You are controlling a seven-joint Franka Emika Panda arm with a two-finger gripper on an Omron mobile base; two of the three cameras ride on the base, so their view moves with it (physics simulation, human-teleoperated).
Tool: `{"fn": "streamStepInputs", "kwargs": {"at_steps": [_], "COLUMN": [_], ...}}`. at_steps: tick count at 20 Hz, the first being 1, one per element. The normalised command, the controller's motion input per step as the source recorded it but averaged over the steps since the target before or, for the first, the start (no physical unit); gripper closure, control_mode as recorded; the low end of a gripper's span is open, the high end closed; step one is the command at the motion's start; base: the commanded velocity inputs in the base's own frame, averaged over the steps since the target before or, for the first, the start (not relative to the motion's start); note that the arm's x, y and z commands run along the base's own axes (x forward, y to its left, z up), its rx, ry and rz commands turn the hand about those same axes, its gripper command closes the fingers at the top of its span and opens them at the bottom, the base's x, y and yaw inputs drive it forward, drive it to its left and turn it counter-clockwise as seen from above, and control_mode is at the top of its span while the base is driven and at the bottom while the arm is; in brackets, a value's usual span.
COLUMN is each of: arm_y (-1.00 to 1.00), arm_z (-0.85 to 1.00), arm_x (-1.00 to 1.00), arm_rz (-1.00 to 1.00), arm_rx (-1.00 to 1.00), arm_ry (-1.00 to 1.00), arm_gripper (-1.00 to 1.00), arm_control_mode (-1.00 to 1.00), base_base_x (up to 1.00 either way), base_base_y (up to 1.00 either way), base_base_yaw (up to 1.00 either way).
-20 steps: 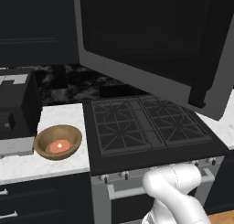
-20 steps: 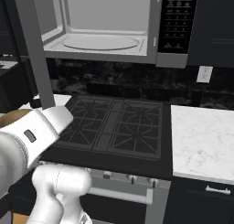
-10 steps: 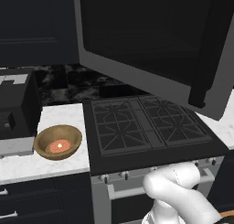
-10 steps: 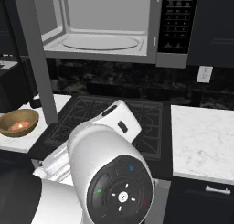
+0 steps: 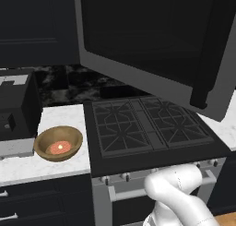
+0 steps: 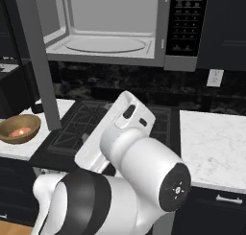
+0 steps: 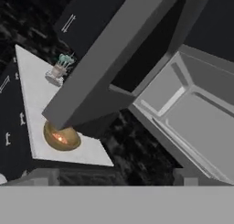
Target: Open the microwave, place the bowl with waffle inside the microwave, then close the microwave door and turn it on.
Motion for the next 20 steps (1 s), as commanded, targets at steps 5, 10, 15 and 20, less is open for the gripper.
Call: {"fn": "streamStepInputs", "kwargs": {"at_steps": [5,10,15,20], "arm_y": [0.1,0.0,0.04,0.44], "arm_z": [0.0,0.0,0.0,0.0], "arm_x": [0.85,0.78,0.63,0.05], "arm_rz": [0.13,0.26,0.38,0.37], "arm_rx": [0.01,0.0,0.0,0.0], "arm_ry": [-0.23,-0.13,-0.13,-0.23], "arm_gripper": [-1.0,-1.0,-1.0,-1.0], "arm_control_mode": [-1.0,-1.0,-1.0,-1.0], "base_base_x": [0.0,0.0,0.0,0.0], "base_base_y": [0.0,0.0,0.0,0.0], "base_base_yaw": [0.0,0.0,0.0,0.0]}}
